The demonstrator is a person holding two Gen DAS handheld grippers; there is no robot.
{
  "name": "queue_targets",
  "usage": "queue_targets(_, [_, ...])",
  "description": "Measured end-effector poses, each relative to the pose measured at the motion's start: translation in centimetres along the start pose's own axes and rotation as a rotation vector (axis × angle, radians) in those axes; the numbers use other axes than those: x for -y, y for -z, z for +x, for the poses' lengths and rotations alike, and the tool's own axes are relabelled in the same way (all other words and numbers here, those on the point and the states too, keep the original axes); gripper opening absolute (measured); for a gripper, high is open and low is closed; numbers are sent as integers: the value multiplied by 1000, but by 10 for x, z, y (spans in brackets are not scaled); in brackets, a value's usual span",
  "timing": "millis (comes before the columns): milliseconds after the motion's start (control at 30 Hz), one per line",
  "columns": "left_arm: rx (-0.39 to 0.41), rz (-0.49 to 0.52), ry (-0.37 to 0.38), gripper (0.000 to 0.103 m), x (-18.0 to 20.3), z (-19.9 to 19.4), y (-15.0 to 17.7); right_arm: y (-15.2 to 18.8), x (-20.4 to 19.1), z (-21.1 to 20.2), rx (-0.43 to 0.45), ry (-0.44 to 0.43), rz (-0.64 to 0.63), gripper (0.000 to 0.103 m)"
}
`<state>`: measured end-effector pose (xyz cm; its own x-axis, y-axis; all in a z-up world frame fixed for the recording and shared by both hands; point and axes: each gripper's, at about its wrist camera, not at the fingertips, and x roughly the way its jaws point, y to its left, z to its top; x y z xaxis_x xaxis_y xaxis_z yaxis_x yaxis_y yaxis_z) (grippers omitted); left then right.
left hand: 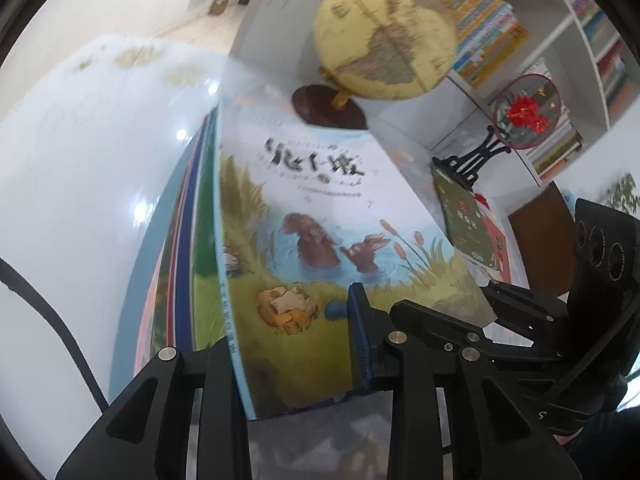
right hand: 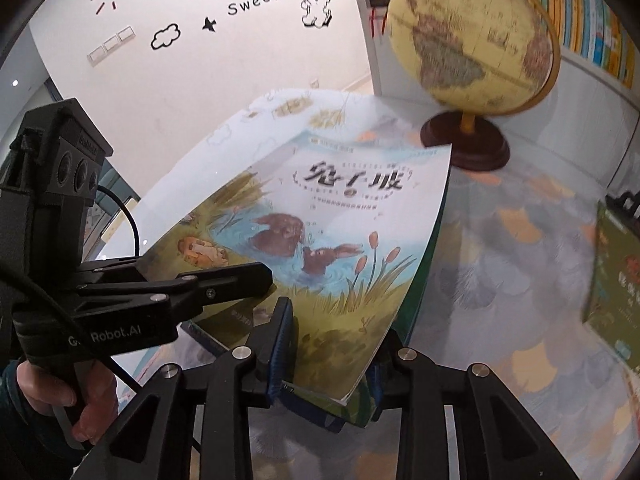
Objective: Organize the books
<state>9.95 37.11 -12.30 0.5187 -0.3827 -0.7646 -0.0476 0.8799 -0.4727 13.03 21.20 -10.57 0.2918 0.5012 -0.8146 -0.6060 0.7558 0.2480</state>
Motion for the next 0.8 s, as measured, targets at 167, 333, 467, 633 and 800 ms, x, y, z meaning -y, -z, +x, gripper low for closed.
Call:
queue_targets(167, [-3, -32, -42, 32, -7, -4, 15, 11, 3, 11, -65, -29, 34, 34])
queue_targets(333, [3, -65, -55, 32, -10, -9, 18, 16, 1, 8, -58, -44, 35, 35])
queue_targets(467, [0, -78, -87, 32, -8, -7, 14, 13, 3, 16, -51, -20, 36, 36])
queue_targets(633, [27, -114, -203, 32, -16, -27, 24, 14, 13, 15, -131, 82, 60, 51])
queue_targets(800, [60, -92, -258, 32, -8, -49, 42, 51, 45, -23, -122, 151, 84, 55])
